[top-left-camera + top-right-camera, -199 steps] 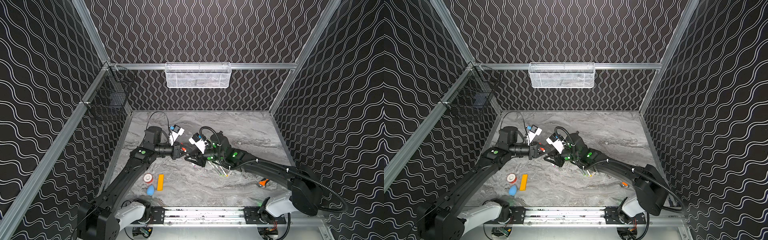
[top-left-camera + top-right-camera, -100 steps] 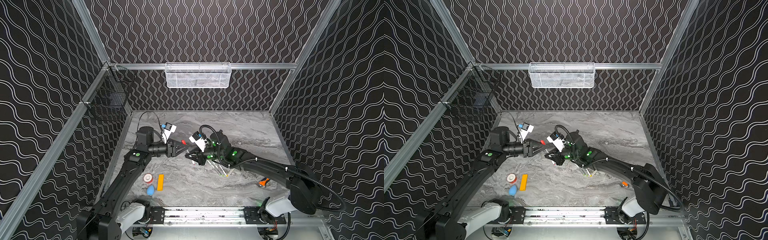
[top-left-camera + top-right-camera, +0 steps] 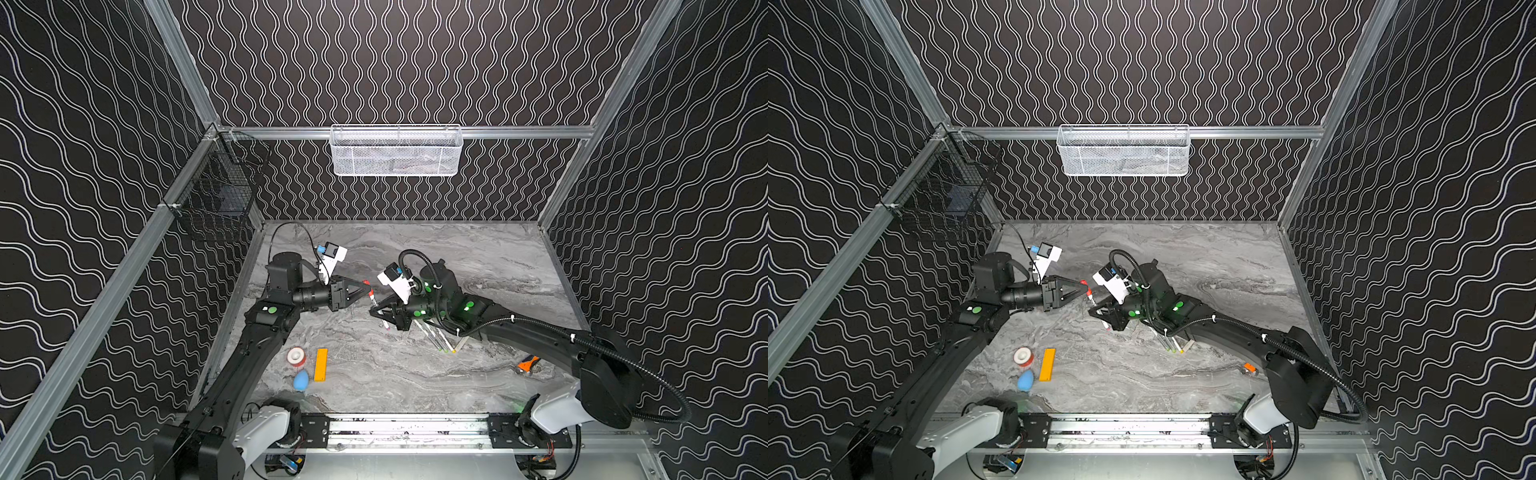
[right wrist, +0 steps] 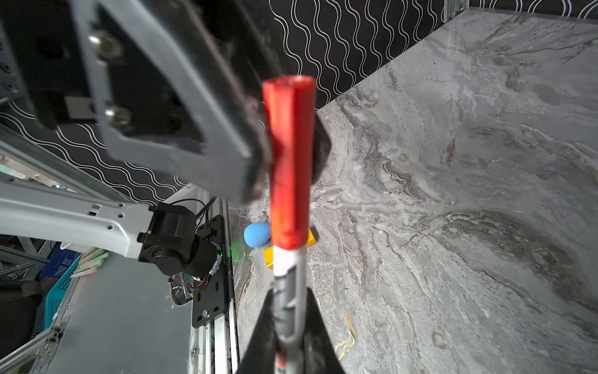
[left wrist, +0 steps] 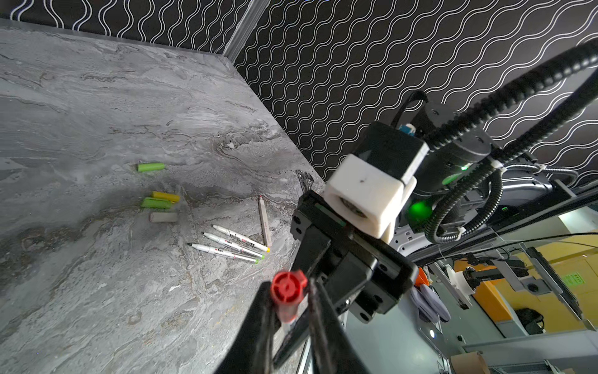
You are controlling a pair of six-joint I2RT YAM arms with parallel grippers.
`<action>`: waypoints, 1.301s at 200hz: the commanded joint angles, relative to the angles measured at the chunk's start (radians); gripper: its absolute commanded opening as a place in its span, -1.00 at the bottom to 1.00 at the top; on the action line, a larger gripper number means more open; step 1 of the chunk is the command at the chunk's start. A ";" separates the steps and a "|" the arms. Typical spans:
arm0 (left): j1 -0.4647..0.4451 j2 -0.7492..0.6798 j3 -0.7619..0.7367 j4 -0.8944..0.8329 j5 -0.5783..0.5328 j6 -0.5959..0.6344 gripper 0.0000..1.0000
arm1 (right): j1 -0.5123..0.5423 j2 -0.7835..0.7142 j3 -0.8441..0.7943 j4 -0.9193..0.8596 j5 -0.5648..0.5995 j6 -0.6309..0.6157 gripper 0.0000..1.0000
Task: Insert the pens into the pen caps
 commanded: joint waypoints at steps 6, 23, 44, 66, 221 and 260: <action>0.000 0.012 0.000 0.054 0.034 -0.005 -0.85 | 0.000 -0.010 0.011 -0.006 0.000 0.000 -1.00; 0.000 0.014 -0.006 0.073 0.049 -0.015 -1.00 | 0.002 -0.012 0.016 -0.006 0.001 -0.001 -1.00; 0.000 0.018 -0.010 0.088 0.064 -0.020 -1.00 | 0.001 -0.008 0.030 -0.008 0.001 -0.007 -1.00; -0.002 0.022 -0.012 0.092 0.073 -0.023 -1.00 | 0.000 0.000 0.053 -0.010 0.011 -0.025 -1.00; -0.011 0.021 0.005 0.014 0.041 0.031 -0.99 | -0.017 0.097 0.300 -0.076 0.086 -0.157 -1.00; 0.004 0.011 0.004 0.041 0.028 -0.003 0.06 | -0.026 0.097 0.264 -0.165 0.153 -0.161 -1.00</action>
